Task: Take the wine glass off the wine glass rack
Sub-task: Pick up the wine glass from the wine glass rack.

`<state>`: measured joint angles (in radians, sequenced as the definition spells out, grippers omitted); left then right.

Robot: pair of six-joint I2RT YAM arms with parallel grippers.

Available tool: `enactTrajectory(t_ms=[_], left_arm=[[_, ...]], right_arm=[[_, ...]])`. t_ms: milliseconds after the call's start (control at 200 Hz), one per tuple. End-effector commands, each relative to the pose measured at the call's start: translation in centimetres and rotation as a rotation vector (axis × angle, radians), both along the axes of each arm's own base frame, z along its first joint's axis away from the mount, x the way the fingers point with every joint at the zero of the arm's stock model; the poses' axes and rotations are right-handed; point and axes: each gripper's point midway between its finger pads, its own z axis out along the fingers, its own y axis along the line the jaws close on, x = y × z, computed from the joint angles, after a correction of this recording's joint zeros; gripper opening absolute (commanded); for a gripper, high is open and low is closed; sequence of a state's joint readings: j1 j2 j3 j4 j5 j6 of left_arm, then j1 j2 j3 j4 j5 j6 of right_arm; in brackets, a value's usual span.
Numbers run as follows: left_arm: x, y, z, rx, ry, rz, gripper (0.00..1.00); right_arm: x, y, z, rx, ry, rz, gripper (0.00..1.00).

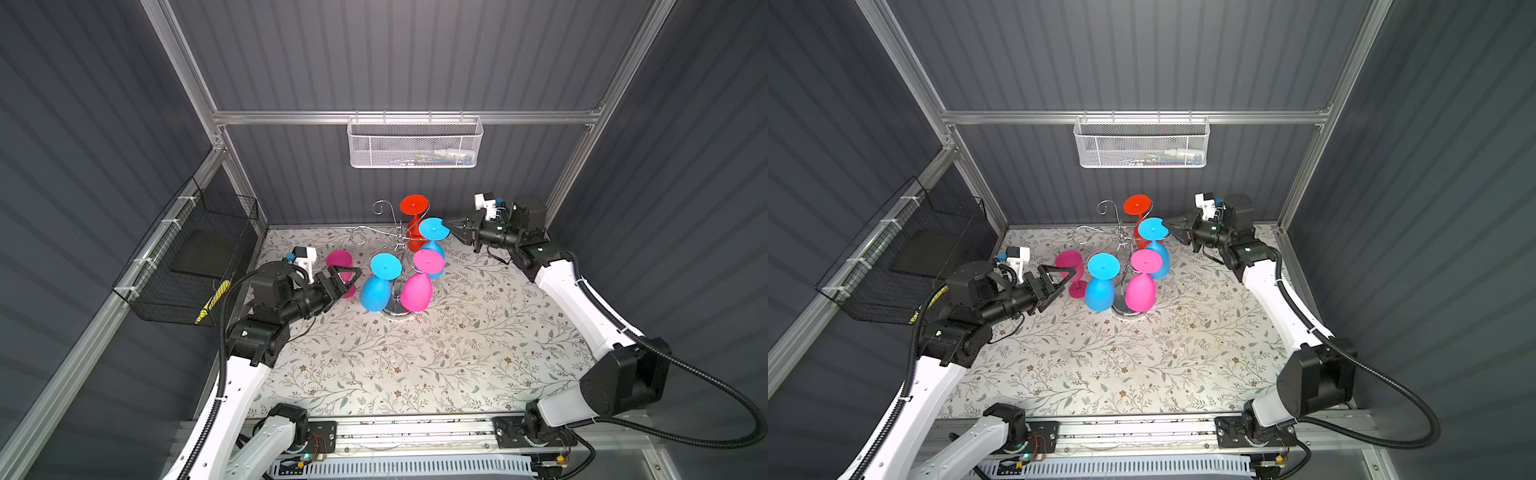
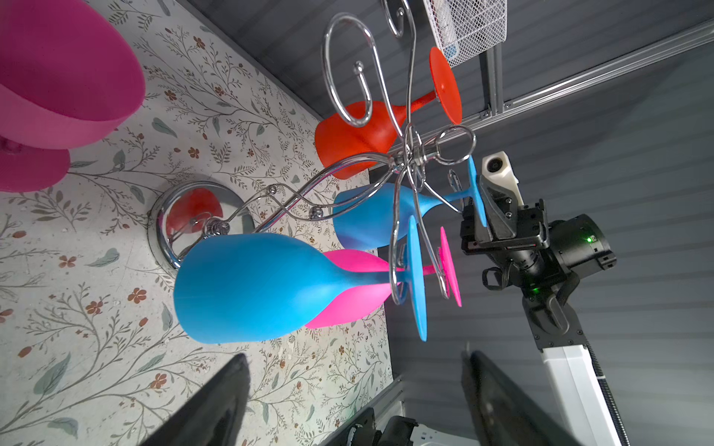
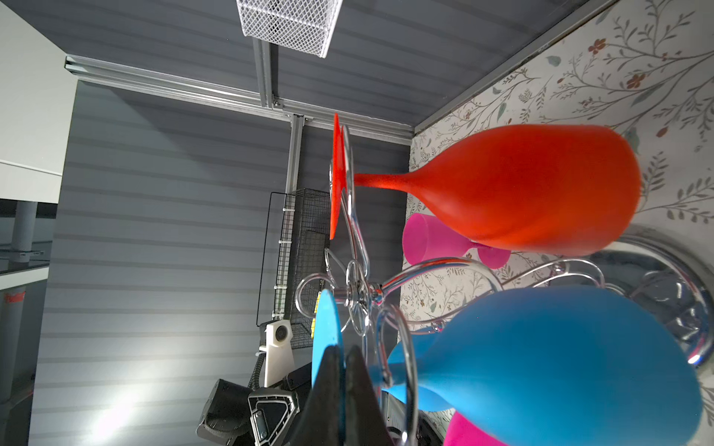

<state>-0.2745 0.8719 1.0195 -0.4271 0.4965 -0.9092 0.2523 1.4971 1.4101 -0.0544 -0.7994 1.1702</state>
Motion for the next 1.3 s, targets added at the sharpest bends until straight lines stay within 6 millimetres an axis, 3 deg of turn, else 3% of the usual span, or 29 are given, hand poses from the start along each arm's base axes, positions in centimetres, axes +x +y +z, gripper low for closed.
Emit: enactTrajectory(t_ms=[0, 370, 780, 975, 1296], left_arm=[[-0.6, 0.2, -0.5, 0.026, -0.005, -0.004, 0.89], [-0.7, 0.5, -0.3, 0.033, -0.013, 0.009, 0.89], [-1.0, 0.9, -0.3, 0.048, -0.015, 0.024, 0.89], [-1.1, 1.0, -0.3, 0.052, -0.015, 0.026, 0.89], [-0.9, 0.9, -0.2, 0.049, -0.013, 0.026, 0.89]], right_arm=[[-0.1, 0.1, 2.2, 0.010, -0.062, 0.002, 0.00], [0.9, 0.6, 3.3, 0.014, -0.083, -0.002, 0.00], [5.0, 0.8, 3.0, 0.004, -0.076, -0.047, 0.00], [5.7, -0.3, 2.9, 0.000, -0.073, -0.077, 0.00], [5.3, -2.7, 3.0, 0.001, -0.078, -0.120, 0.00]])
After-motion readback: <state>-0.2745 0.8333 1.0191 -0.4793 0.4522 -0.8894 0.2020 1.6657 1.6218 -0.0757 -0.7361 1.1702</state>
